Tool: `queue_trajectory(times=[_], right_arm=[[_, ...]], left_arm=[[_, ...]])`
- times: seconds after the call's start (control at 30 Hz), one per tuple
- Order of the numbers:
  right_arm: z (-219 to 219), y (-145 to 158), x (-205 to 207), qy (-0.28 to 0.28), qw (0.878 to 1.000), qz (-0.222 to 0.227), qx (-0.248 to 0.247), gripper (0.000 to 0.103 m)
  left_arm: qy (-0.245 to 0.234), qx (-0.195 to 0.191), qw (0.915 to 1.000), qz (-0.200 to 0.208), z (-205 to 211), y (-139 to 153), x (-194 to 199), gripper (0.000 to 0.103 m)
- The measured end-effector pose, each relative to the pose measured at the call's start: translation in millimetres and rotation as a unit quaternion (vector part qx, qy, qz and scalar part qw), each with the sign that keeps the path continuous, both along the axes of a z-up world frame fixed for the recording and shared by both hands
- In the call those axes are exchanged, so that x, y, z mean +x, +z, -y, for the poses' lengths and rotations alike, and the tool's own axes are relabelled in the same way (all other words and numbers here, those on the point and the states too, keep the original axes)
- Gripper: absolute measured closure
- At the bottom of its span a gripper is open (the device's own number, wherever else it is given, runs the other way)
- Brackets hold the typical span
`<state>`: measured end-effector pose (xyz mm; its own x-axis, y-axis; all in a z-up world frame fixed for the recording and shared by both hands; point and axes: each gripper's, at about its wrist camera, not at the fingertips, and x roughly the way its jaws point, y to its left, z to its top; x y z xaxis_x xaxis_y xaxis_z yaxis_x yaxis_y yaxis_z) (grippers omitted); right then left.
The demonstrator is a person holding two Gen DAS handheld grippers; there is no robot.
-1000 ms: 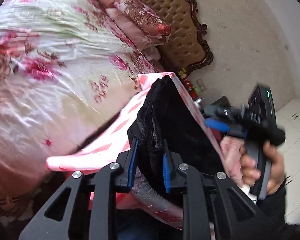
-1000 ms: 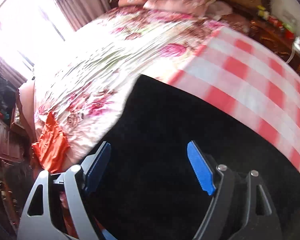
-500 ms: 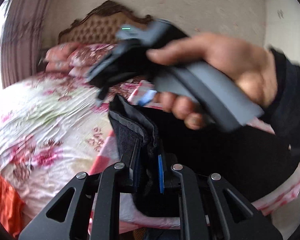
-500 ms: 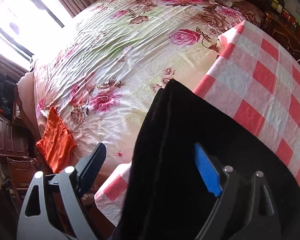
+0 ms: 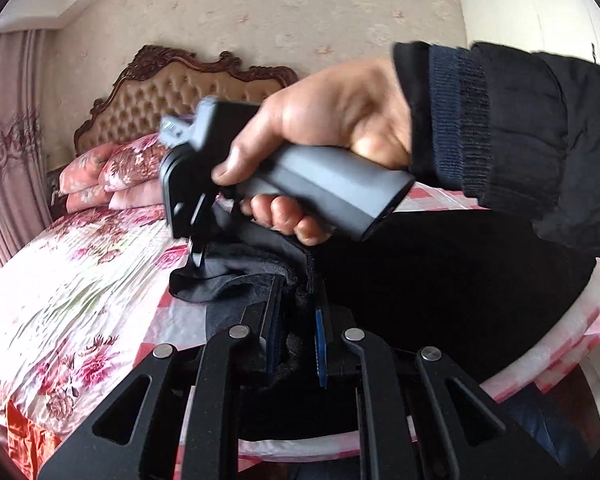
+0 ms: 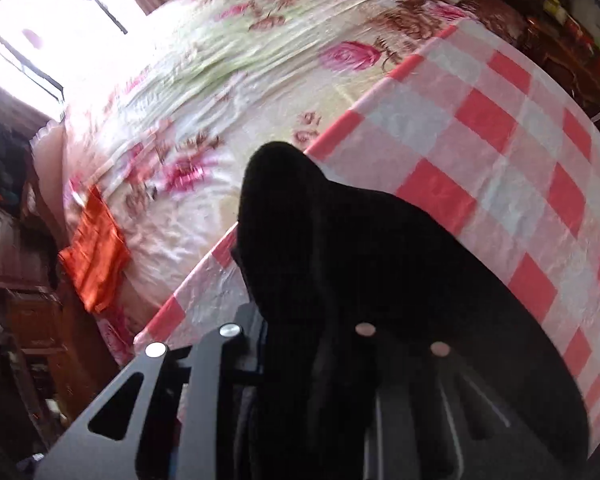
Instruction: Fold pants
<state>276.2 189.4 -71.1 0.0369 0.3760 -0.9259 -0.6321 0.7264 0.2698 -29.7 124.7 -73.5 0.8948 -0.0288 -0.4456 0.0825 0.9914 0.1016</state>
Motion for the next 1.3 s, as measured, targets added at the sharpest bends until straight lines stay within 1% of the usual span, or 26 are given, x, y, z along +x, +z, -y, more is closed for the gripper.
queue_trajectory(times=[0.1, 0.13, 0.2, 0.27, 0.33, 0.37, 0.4, 0.43, 0.5, 0.6, 0.67, 0.73, 0.77, 0.8, 0.83, 0.87, 0.9, 0.93, 0.97, 1.0, 1.03, 1.07, 1.13, 1.17, 1.27, 1.3], right_arm=[[56.0, 12.2, 12.7, -0.053, 0.996, -0.016, 0.07, 0.085], [84.8, 14.0, 16.1, -0.078, 0.991, -0.029, 0.104, 0.085], [127.8, 13.2, 17.8, -0.114, 0.982, -0.043, 0.145, 0.085], [184.0, 10.8, 15.9, -0.152, 0.966, -0.055, 0.2, 0.084], [240.4, 2.7, 12.5, -0.19, 0.952, -0.057, 0.233, 0.074], [271.6, -5.5, 9.0, -0.208, 0.945, -0.055, 0.246, 0.056], [286.2, -11.1, 7.4, -0.215, 0.942, -0.056, 0.25, 0.035], [302.6, -19.3, 4.9, -0.225, 0.94, -0.059, 0.251, 0.029], [329.1, -38.7, 1.6, -0.229, 0.935, -0.081, 0.259, 0.026], [352.8, -49.4, -1.3, -0.239, 0.922, -0.089, 0.29, 0.026], [365.1, -49.6, -3.2, -0.24, 0.919, -0.076, 0.303, 0.019], [366.3, -50.2, -4.8, -0.231, 0.923, -0.072, 0.298, 0.019], [364.6, -51.4, -7.4, -0.231, 0.924, -0.07, 0.297, 0.019], [362.8, -50.2, -7.4, -0.232, 0.923, -0.068, 0.298, 0.019], [363.7, -49.2, -5.7, -0.233, 0.922, -0.066, 0.303, 0.019], [365.4, -50.1, -5.0, -0.237, 0.921, -0.061, 0.303, 0.02], [367.9, -50.4, -2.1, -0.242, 0.922, -0.054, 0.297, 0.031], [369.7, -50.5, -1.9, -0.254, 0.924, -0.04, 0.282, 0.038], [369.2, -51.6, 0.1, -0.267, 0.929, -0.024, 0.256, 0.05], [369.9, -53.2, 1.8, -0.275, 0.931, -0.013, 0.241, 0.061], [371.6, -54.4, 2.4, -0.28, 0.932, -0.003, 0.231, 0.066], [372.4, -55.3, 2.1, -0.281, 0.933, 0.003, 0.224, 0.073], [371.6, -55.8, 0.5, -0.273, 0.936, 0.011, 0.223, 0.073], [371.7, -56.2, 0.4, -0.268, 0.936, 0.01, 0.228, 0.073], [370.3, -58.1, 2.0, -0.249, 0.934, -0.009, 0.254, 0.073], [370.0, -58.9, 4.3, -0.248, 0.935, -0.011, 0.254, 0.079]], left_arm=[[-0.016, 0.024, 0.9995, 0.01, 22.6, 2.1, -0.1, 0.093], [-0.025, 0.037, 0.9989, 0.014, 34.2, 3.6, 0.8, 0.093], [-0.045, 0.083, 0.9949, 0.034, 66.5, 4.8, -0.7, 0.093], [-0.096, 0.139, 0.9845, 0.048, 110.4, -0.7, -4.8, 0.093], [-0.146, 0.158, 0.9761, 0.034, 142.6, -12.6, -5.2, 0.093], [-0.176, 0.172, 0.969, 0.021, 161.7, -23.1, -6.7, 0.093], [-0.193, 0.18, 0.9647, 0.011, 172.8, -31.0, -7.9, 0.092], [-0.208, 0.182, 0.9611, -0.003, 182.7, -39.5, -8.4, 0.092], [-0.221, 0.194, 0.9554, -0.029, 193.8, -54.9, -4.9, 0.092], [-0.218, 0.232, 0.9474, -0.035, 202.8, -71.6, -2.7, 0.092], [-0.212, 0.236, 0.9473, -0.041, 205.9, -74.7, -0.2, 0.092], [-0.208, 0.238, 0.948, -0.04, 206.9, -75.8, 1.1, 0.09], [-0.212, 0.222, 0.9507, -0.045, 206.2, -73.9, 2.7, 0.081], [-0.224, 0.193, 0.9536, -0.055, 211.9, -72.2, -4.3, 0.065], [-0.238, 0.153, 0.957, -0.062, 201.1, -65.1, -2.2, 0.057], [-0.246, 0.087, 0.9628, -0.069, 187.0, -50.8, -2.4, 0.051], [-0.245, 0.043, 0.9658, -0.074, 172.4, -41.2, 0.5, 0.048], [-0.241, -0.012, 0.9675, -0.078, 155.2, -29.3, 4.2, 0.047], [-0.229, -0.082, 0.9668, -0.08, 131.0, -15.1, 11.5, 0.043], [-0.215, -0.119, 0.9662, -0.078, 119.0, -8.8, 15.3, 0.042], [-0.188, -0.155, 0.9672, -0.073, 98.9, -0.5, 25.4, 0.042], [-0.144, -0.174, 0.9717, -0.069, 75.8, 5.3, 41.1, 0.042], [-0.078, -0.162, 0.9812, -0.069, 44.6, 5.4, 71.7, 0.045], [-0.062, -0.16, 0.9824, -0.072, 34.6, 4.0, 85.3, 0.045], [-0.057, -0.166, 0.9766, -0.124, 15.3, -12.7, 133.5, 0.045], [-0.058, -0.156, 0.9757, -0.142, 14.7, -18.5, 146.8, 0.045]])
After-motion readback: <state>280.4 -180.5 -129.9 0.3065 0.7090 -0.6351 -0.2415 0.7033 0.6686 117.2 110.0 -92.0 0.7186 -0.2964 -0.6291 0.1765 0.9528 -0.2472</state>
